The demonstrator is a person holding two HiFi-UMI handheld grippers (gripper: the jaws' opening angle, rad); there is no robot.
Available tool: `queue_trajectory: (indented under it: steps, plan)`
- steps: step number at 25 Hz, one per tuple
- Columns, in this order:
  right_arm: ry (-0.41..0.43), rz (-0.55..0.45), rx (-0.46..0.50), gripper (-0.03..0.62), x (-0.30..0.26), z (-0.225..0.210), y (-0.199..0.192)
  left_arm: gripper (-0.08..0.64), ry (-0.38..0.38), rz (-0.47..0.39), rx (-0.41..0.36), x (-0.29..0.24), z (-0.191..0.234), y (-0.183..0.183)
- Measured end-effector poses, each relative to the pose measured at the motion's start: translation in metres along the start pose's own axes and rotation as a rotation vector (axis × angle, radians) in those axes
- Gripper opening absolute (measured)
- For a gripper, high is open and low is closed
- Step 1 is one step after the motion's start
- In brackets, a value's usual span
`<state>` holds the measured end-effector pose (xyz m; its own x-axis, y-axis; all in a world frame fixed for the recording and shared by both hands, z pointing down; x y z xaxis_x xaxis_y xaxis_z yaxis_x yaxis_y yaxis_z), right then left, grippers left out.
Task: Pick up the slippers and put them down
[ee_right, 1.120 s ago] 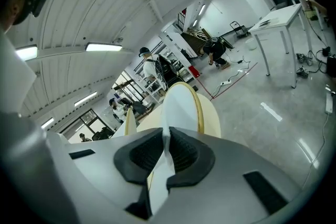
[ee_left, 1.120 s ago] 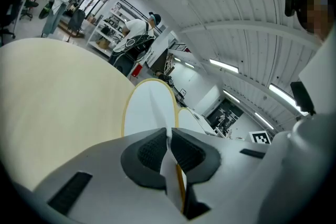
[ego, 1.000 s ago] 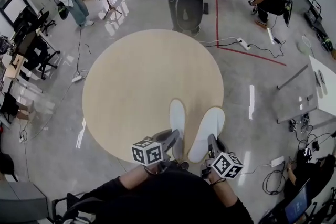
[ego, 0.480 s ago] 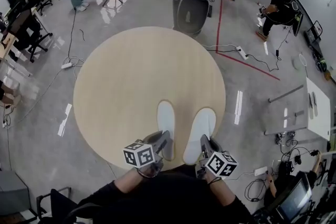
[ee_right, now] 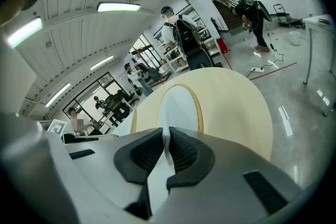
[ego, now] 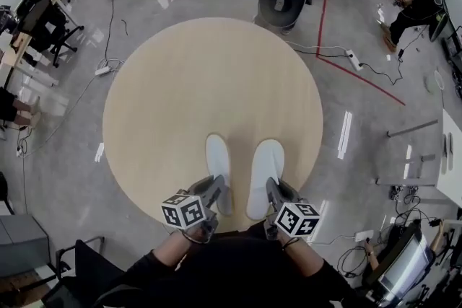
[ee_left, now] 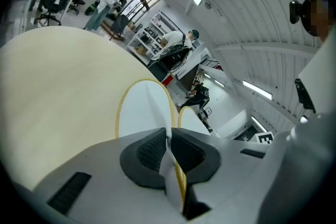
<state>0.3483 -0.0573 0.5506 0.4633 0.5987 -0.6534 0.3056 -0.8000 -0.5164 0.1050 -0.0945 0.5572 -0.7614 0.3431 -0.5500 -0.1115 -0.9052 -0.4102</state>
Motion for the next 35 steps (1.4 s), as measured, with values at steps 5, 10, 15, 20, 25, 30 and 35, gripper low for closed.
queue_trajectory:
  steps: [5,10,15,20,25,30,35]
  plan:
    - [0.053,0.047,0.029,0.037,0.002,-0.055,0.032,0.034,0.097,-0.027,-0.016,-0.054,-0.034,0.007]
    - [0.061,0.076,0.059,0.037,0.006,-0.116,0.074,0.034,0.125,-0.015,-0.007,-0.114,-0.064,0.015]
    - [0.034,0.077,0.057,0.037,-0.005,-0.168,0.106,0.034,0.156,0.015,-0.021,-0.164,-0.068,0.023]
    - [-0.003,0.078,0.048,0.037,-0.021,-0.205,0.132,0.034,0.179,0.043,-0.027,-0.199,-0.072,0.041]
    - [0.003,0.095,0.042,0.037,-0.033,-0.224,0.145,0.034,0.192,0.074,-0.048,-0.232,-0.071,0.057]
    - [-0.014,0.119,0.031,0.037,-0.047,-0.247,0.165,0.034,0.174,0.11,-0.033,-0.27,-0.067,0.073]
    - [-0.043,0.135,0.027,0.037,-0.063,-0.267,0.179,0.034,0.176,0.145,-0.024,-0.302,-0.058,0.082]
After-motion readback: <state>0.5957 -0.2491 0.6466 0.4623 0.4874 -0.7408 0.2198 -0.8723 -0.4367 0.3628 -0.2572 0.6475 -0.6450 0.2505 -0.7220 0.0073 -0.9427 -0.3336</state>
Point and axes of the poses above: the fingertips, and each gripper's own axes: x backward along the fingers, z to its left, y out of its top, the point moved 8 cm from there along x, backward along the fingers, and after that the axes turned 13 degrees about z, right-handed, at the moved point
